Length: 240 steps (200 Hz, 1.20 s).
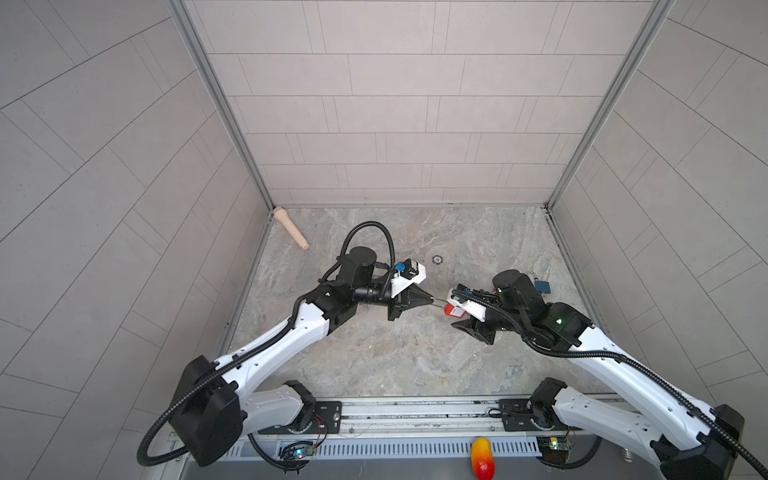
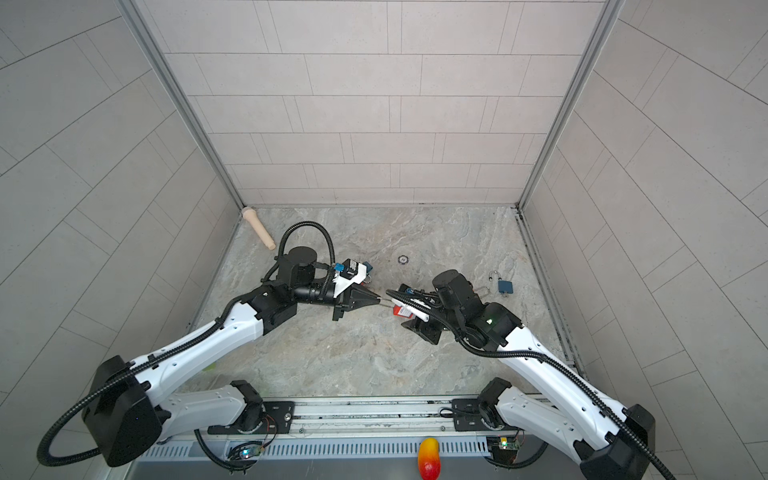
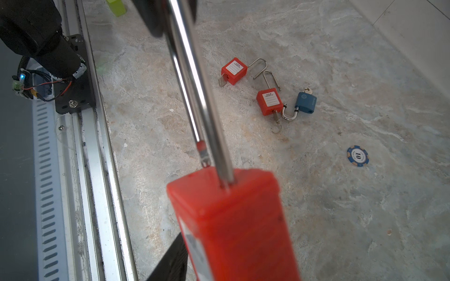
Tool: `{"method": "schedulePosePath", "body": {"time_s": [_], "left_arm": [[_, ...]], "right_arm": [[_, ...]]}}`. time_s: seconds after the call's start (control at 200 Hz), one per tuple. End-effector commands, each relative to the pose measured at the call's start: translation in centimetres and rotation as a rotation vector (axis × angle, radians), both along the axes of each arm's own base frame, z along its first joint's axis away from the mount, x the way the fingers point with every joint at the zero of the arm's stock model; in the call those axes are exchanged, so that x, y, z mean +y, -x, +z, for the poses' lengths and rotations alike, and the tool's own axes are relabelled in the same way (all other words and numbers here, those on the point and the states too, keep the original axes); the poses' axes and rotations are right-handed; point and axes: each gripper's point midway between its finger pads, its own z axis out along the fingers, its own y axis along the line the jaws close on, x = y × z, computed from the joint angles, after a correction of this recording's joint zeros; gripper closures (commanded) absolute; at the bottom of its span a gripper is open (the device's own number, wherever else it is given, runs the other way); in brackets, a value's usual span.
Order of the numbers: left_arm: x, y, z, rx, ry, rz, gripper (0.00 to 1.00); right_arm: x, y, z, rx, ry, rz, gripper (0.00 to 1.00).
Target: Lock with the key
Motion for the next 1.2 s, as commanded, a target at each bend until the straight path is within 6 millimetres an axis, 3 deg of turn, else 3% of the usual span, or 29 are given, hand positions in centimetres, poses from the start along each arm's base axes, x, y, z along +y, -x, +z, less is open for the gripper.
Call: {"method": "schedulePosePath", "body": {"time_s": [0.0,0.18,0.345,0.736,1.196], "left_arm": [[-0.2,0.6,1.3,-0.043,0.043,-0.028,1.0],[-0.2,0.6,1.5,-0.039,0.045,-0.035,1.0],[-0.2,0.6,1.6,-0.044,0.047,-0.035,1.0],[-0.5,0.7,1.7,-0.03,0.045,-0.053,1.0],[-0.6,0.2,1.3,-0.031,0.03,-0.04,1.0]], "right_arm": [[0.8,0.2,0.7,0.008,-0.042,0.028,0.54],[0.4,0.1,0.6,-0.005,-0.012,0.026,0.47],[-0.4,0.4,0.4,0.029,0.0,0.036,0.47],[0.2,-0.7,0.7,0.022,0.011,0.067,0.47],[0.2,-0.4,1.1,0.026,0.006,0.082,0.65]]}}
